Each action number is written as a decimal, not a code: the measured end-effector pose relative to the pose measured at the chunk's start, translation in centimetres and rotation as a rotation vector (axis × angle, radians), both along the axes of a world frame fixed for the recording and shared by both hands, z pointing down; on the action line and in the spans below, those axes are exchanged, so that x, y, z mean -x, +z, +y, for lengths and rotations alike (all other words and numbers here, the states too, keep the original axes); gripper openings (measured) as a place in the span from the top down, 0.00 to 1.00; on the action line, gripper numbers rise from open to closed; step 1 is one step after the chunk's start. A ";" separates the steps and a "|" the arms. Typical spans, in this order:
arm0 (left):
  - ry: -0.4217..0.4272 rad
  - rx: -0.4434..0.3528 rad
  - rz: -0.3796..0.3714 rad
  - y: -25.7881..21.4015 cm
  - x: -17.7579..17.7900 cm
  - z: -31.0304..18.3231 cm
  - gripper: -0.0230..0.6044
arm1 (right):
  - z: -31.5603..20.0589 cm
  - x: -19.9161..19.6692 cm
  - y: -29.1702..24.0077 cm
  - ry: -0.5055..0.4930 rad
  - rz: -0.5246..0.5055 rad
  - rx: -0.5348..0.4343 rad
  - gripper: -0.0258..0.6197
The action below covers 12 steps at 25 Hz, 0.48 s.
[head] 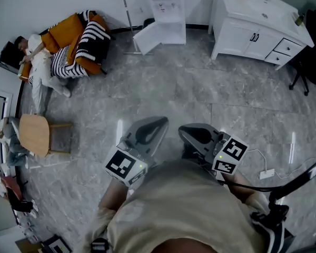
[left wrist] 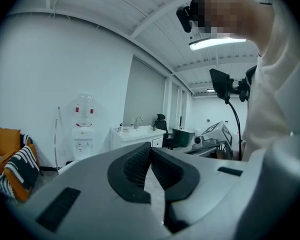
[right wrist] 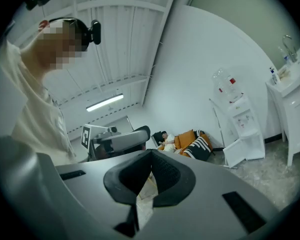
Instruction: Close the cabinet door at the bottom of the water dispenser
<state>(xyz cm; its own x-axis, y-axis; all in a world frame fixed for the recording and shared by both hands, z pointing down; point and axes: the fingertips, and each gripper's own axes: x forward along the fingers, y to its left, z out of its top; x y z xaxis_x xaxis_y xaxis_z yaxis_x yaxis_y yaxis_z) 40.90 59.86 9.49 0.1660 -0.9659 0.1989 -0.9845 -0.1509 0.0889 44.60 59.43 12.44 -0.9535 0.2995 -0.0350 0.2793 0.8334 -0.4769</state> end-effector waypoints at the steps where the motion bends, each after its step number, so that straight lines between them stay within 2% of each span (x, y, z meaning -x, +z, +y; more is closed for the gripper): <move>1: -0.004 0.002 -0.007 -0.1 0.1 -0.9 0.97 | -0.8 0.0 -0.1 -0.001 -0.003 -0.021 0.94; 6: -0.026 0.005 -0.021 -0.5 0.7 -4.2 0.97 | -3.9 0.7 0.2 -0.016 0.011 -0.039 0.94; 12: -0.049 0.022 -0.022 0.1 2.2 -5.4 0.97 | -5.4 2.5 0.7 -0.047 0.031 -0.037 0.94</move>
